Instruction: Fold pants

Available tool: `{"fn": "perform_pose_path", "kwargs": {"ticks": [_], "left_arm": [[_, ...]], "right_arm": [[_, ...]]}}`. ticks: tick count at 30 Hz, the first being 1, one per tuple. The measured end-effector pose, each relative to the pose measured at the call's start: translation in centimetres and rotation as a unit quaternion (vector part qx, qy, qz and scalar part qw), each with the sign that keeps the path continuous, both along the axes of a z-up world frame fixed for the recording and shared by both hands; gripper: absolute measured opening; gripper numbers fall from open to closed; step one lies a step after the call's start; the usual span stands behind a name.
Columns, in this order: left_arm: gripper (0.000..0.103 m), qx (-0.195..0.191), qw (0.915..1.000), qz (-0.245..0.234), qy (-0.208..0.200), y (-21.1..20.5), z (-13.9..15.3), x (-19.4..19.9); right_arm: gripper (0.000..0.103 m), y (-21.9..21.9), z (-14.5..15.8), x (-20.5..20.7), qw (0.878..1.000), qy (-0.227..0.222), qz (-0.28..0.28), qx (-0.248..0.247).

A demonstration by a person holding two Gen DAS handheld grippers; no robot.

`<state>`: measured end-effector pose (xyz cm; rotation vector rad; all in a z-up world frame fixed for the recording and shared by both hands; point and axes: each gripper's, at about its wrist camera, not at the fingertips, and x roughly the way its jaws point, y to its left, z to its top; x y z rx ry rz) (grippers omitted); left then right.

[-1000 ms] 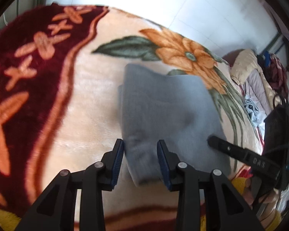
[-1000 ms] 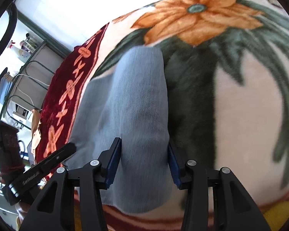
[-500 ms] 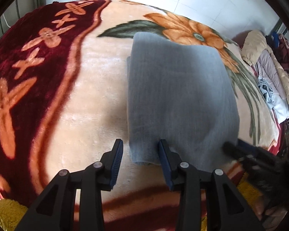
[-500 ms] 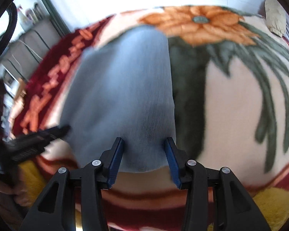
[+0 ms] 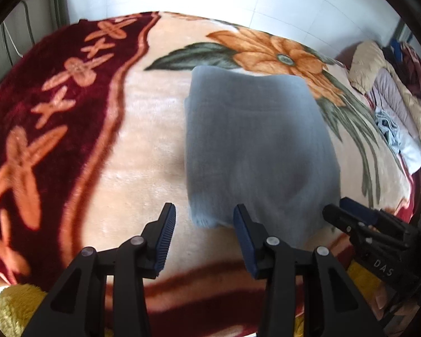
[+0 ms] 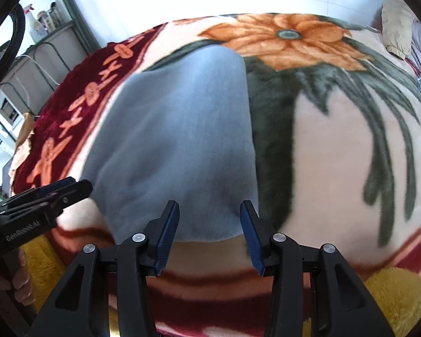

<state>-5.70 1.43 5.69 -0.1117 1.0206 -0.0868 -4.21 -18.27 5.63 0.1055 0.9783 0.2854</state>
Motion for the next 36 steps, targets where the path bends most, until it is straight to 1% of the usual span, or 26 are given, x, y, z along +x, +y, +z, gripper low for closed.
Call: {"fn": "perform_pose_path", "kwargs": {"ticks": [1,2,4,5,8,15,17,27,32,36], "left_arm": [[0.049,0.001,1.0000,-0.002,-0.001,-0.2,0.2,-0.4],[0.055,0.002,1.0000,-0.004,-0.001,-0.2,0.4,-0.7],[0.061,0.004,1.0000,-0.004,-0.003,-0.4,0.5,-1.3],[0.064,0.006,1.0000,-0.003,-0.003,-0.5,0.5,-1.6],[0.070,0.011,0.9999,0.003,0.004,-0.8,0.2,-2.4],[0.073,0.024,0.9993,0.003,0.029,-1.6,-1.3,-2.9],[0.076,0.027,0.9992,0.002,0.031,-1.9,-1.5,-3.0],[0.077,0.028,0.9990,-0.003,0.035,-2.6,-1.8,-3.0],[0.077,0.039,0.9988,0.001,0.031,-2.7,-1.8,-3.1],[0.077,0.033,0.9988,0.006,0.035,-2.4,-2.0,-3.0]], "right_arm": [[0.051,0.1,0.2,-0.4,1.000,-0.004,0.003,-0.001],[0.053,0.3,0.3,-0.8,1.000,-0.008,0.005,-0.002],[0.058,0.4,0.5,-1.6,1.000,-0.014,0.005,-0.003],[0.059,0.5,0.5,-2.0,1.000,-0.016,0.005,-0.003],[0.059,0.7,0.5,-2.7,1.000,-0.019,0.004,-0.004],[0.059,0.3,-0.3,-3.0,1.000,-0.011,-0.004,-0.002],[0.059,0.2,-0.4,-3.0,1.000,-0.012,-0.006,-0.001],[0.059,-0.1,-0.7,-3.0,1.000,-0.009,-0.011,0.001],[0.059,-0.2,-0.7,-3.0,1.000,-0.009,-0.011,0.001],[0.059,-0.2,-1.0,-2.9,1.000,-0.006,-0.011,0.002]]}}
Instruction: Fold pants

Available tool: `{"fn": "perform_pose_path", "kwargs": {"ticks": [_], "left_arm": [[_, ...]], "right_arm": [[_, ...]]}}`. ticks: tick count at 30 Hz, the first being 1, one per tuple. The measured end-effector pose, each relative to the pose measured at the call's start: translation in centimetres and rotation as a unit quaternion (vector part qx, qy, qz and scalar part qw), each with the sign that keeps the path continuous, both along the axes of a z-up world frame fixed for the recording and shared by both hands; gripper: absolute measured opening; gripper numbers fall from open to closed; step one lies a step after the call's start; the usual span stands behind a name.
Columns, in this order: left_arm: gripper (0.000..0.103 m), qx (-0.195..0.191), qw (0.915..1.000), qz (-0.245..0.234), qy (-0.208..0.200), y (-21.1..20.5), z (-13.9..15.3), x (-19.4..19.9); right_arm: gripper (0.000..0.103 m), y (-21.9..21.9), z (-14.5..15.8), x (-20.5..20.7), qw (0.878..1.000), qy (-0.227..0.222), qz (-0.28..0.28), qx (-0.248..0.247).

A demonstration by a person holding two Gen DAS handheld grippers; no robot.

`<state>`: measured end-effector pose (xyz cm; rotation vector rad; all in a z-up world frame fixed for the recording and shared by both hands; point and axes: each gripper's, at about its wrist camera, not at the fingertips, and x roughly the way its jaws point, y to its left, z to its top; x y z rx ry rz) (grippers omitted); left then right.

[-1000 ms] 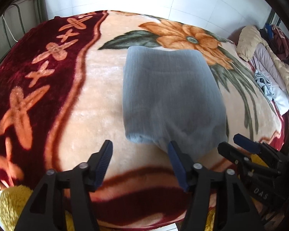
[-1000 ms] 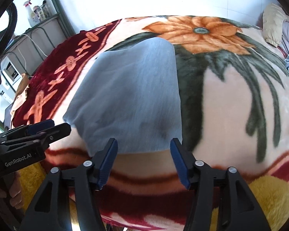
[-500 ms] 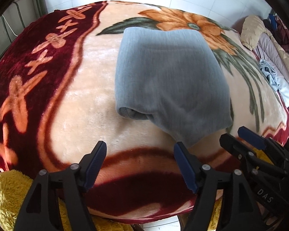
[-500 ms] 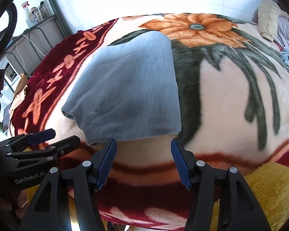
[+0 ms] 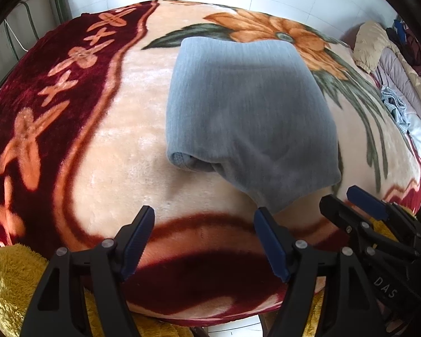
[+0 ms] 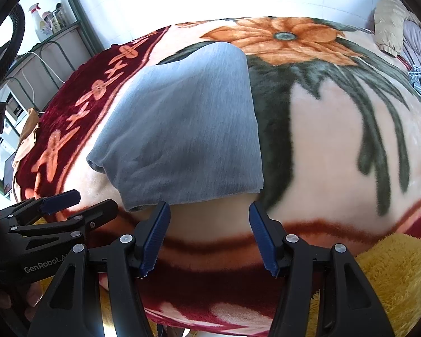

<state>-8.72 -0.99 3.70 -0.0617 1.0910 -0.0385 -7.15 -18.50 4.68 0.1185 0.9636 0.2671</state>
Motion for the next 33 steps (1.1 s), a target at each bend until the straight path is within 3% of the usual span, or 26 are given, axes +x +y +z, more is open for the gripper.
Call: {"fn": "perform_pose_path", "kwargs": {"ticks": [33], "left_arm": [[0.077,0.012,0.9999,-0.001,0.006,-0.39,-0.59,0.09]], "right_arm": [[0.059,-0.09,-0.34,0.07,1.000,0.001,0.001,0.000]]}}
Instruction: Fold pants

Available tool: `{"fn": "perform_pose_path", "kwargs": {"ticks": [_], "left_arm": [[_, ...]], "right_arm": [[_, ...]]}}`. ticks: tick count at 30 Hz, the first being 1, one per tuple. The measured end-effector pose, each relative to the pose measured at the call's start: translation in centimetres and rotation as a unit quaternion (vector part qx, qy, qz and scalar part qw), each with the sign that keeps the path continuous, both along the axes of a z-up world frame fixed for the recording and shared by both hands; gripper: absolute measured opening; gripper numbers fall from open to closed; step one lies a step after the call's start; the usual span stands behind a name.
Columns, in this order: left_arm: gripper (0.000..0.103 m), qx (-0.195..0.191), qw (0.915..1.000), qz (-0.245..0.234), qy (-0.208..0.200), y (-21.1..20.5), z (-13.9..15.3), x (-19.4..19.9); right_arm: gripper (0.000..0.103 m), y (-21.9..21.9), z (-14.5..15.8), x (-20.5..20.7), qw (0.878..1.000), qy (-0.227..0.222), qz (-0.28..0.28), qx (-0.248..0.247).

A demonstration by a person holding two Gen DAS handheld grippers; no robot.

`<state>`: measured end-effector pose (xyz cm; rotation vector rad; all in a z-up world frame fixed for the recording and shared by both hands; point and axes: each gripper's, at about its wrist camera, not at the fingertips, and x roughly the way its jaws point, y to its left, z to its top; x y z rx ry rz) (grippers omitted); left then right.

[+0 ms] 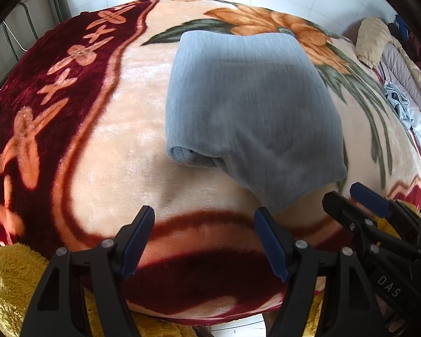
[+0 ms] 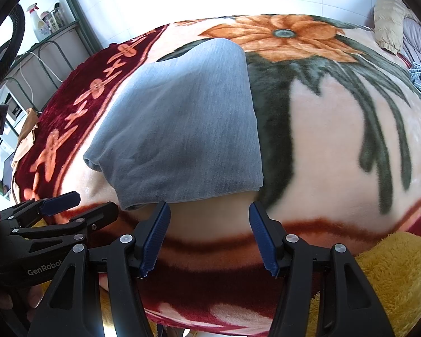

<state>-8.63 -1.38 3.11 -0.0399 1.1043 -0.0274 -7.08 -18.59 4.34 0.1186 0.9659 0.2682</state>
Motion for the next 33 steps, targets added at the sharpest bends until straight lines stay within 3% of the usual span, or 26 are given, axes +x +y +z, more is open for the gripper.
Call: {"fn": "perform_pose_path", "kwargs": {"ticks": [33], "left_arm": [[0.077,0.003,1.0000,-0.004,0.002,-0.24,0.04,0.22]], "right_arm": [[0.059,0.01,-0.10,0.07,1.000,-0.001,0.000,0.000]]}}
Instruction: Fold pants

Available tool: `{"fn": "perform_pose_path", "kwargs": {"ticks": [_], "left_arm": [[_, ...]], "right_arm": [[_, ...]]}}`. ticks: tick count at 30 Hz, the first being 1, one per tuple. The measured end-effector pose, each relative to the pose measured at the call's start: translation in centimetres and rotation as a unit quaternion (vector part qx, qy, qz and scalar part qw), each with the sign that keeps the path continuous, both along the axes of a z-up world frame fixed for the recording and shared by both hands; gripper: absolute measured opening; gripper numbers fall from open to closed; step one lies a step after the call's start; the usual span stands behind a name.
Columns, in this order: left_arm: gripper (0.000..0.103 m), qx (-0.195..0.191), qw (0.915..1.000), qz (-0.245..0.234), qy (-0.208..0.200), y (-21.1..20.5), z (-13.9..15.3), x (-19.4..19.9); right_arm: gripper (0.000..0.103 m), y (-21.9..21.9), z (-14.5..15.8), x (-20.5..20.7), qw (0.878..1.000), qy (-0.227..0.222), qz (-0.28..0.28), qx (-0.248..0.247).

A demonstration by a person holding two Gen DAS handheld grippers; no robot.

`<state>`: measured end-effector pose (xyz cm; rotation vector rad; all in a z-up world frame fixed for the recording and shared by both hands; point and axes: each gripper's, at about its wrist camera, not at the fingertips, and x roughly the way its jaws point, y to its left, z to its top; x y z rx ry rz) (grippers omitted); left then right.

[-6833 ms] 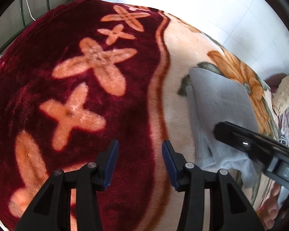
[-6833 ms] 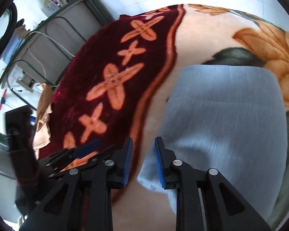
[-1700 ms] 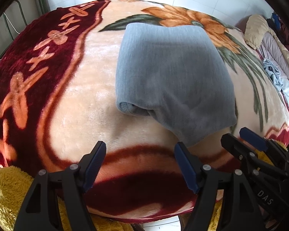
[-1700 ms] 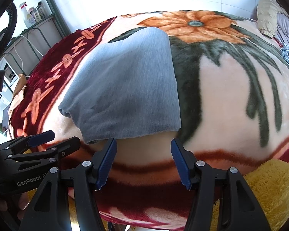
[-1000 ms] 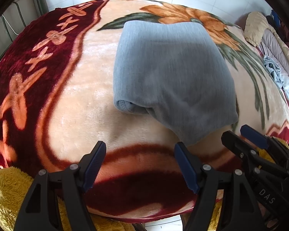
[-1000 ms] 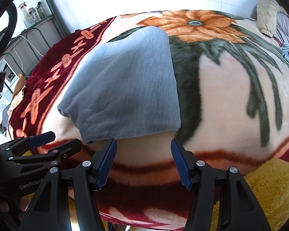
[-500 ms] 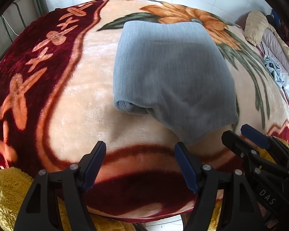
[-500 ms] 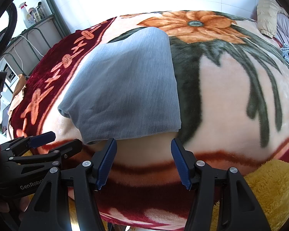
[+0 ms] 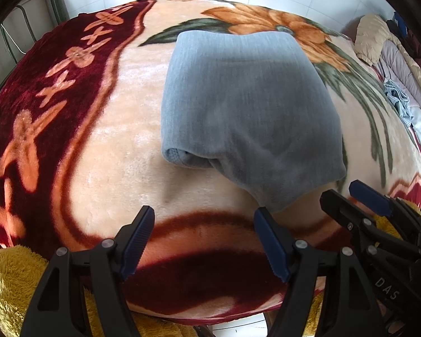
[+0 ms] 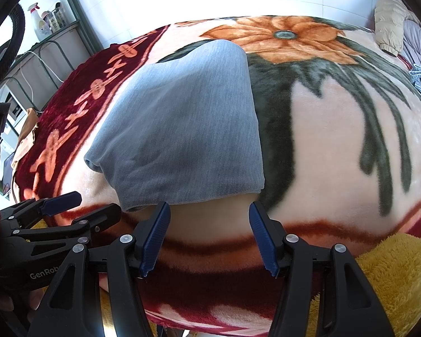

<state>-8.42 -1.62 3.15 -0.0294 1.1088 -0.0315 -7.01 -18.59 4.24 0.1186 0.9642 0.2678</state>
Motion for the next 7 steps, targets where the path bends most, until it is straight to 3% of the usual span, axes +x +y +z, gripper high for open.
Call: {"fn": "perform_pose_path", "kwargs": {"ticks": [7], "left_arm": [[0.077,0.002,1.0000,-0.001,0.003,-0.01,-0.07,-0.03]], "right_arm": [[0.059,0.00,0.07,0.02,1.000,0.000,0.000,0.001]]}}
